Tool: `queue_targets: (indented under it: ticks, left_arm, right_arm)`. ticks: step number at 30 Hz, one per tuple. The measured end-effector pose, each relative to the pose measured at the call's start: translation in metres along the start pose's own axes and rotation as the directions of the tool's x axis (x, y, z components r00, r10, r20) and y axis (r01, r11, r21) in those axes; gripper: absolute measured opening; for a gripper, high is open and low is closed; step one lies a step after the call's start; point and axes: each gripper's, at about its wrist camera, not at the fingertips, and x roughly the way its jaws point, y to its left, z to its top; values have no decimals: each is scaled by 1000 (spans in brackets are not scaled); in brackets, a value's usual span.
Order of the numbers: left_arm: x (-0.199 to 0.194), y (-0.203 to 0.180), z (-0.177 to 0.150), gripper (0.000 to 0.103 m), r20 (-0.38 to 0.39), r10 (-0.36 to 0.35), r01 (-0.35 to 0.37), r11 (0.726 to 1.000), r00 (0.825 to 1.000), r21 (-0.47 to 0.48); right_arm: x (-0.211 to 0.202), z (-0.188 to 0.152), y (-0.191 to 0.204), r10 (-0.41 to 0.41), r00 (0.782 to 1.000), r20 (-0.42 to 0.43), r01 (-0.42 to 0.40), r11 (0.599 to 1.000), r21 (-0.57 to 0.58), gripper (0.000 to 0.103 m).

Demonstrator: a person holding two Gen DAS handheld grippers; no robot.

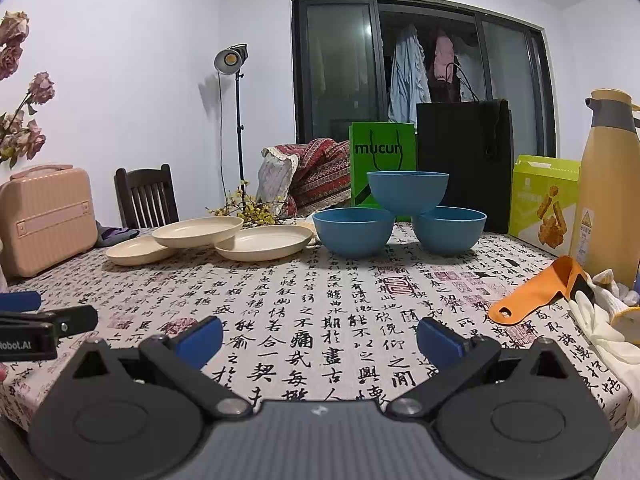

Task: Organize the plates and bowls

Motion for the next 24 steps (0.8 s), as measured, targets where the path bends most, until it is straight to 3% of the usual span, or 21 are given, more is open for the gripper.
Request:
queue_targets:
  ticks: [24]
  left_arm:
    - [-1,3,-4,103,-3,-12,12,1000,1000,-12]
  right_arm:
    - [1,-4,-3,-3,1000,-6,3,1000,5,103]
